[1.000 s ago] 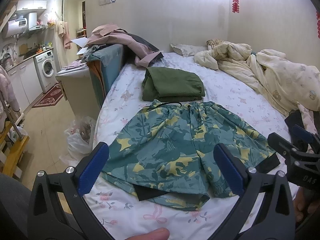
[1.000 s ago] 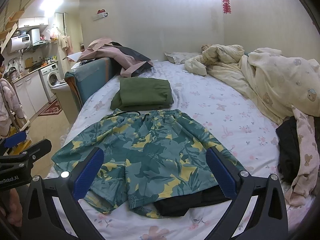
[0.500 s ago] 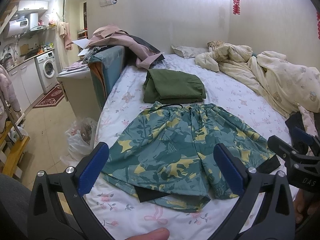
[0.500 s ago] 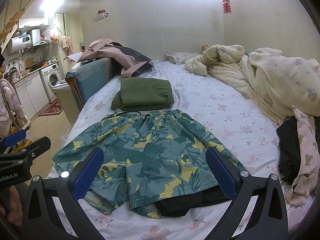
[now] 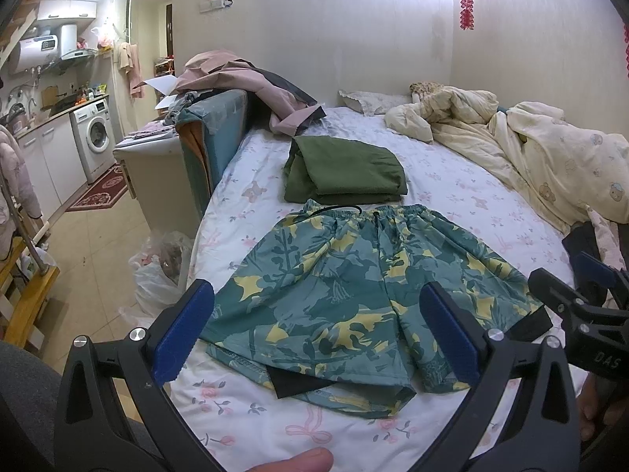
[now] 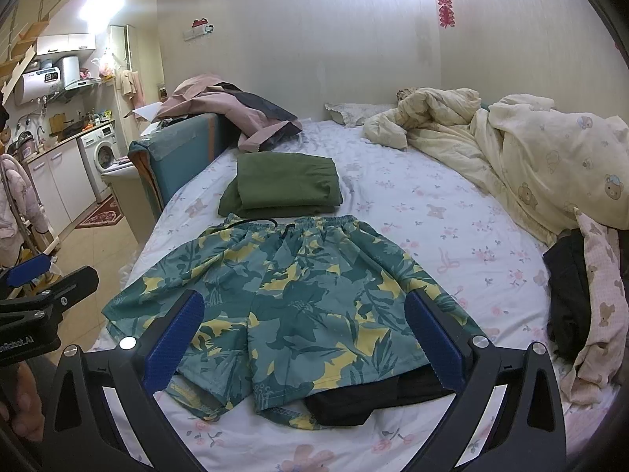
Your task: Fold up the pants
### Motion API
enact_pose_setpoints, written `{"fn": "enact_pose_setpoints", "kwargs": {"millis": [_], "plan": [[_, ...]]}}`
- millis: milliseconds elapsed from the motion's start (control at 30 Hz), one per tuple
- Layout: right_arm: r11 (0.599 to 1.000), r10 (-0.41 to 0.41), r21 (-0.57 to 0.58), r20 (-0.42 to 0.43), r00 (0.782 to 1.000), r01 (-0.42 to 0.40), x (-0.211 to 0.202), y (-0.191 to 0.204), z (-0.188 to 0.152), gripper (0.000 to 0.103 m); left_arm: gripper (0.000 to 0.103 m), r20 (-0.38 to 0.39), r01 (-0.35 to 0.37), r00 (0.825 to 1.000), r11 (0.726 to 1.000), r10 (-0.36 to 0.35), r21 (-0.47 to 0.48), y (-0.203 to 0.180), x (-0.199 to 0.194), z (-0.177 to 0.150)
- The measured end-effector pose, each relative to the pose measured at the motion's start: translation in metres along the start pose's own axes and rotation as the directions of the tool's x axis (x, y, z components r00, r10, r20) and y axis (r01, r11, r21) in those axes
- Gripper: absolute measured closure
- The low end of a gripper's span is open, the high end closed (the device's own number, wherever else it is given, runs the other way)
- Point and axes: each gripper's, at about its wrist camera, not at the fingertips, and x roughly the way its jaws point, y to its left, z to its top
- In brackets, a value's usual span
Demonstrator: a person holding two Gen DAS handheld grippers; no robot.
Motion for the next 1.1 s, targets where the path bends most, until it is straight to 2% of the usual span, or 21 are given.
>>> {"fn": "enact_pose_setpoints", "kwargs": {"millis": [1100], "plan": [[1.0,-0.002,-0.002,-0.008,1.0,0.002,0.0018,0.0013,-0.0016,0.0,0.0,-0.002,0.001,1.0,1.0,-0.001,0.0,0.001,0.0003,-0.0008]]}}
